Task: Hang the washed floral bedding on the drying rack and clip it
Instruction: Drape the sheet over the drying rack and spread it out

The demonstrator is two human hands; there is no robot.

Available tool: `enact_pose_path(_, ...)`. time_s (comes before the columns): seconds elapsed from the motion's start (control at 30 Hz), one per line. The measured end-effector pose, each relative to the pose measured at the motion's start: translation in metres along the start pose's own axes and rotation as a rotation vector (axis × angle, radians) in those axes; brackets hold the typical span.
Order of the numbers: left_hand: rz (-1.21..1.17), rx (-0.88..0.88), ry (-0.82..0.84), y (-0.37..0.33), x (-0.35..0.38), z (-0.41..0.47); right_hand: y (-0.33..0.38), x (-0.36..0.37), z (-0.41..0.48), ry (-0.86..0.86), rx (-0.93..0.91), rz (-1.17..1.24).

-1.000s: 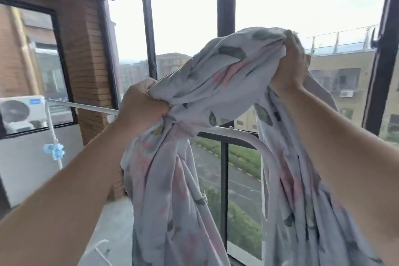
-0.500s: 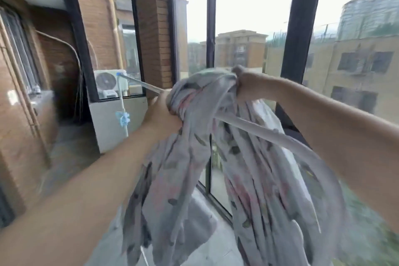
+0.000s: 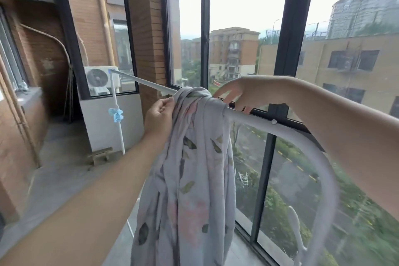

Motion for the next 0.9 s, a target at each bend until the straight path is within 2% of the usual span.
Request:
enact_pose_path(0.07,0.019,0.015,-0.02,0.001,-0.004,0.003,0.014,-0.005,-0.008,-0.06,-0.029,-0.02)
enact_pose_path(0.3,0.168,0.057,0.008,-0.008,-0.014,0.001,0.054,0.002,-0.019,-0.142,0.007,-0.45)
enact_pose_path(0.47,0.265,0.252,0.056,-0.019,-0.028,-0.01,0.074,0.012,-0.007,-0.212,0.146,-0.643)
enact_pose_path(0.57,0.33,0.336,0.072,-0.03,-0.033,-0.017,0.085,0.018,-0.001,-0.317,0.188,-0.63)
enact_pose_path(0.77,0.238,0.199,0.119,-0.03,-0.033,-0.01,0.082,0.039,0.019,-0.483,0.265,-0.385)
enact_pose_path(0.9,0.235,0.188,0.202,-0.021,-0.028,-0.014,0.088,0.051,0.026,-0.504,0.365,-0.471)
Point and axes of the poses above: each hand's wrist, its own z-axis towards the middle knuckle, its own x-axis out of the palm, y = z × x, the point moved 5 cm from there along z, towards the middle knuckle, and after that the axes turned 6 degrees about y, right-handed, at the moved point
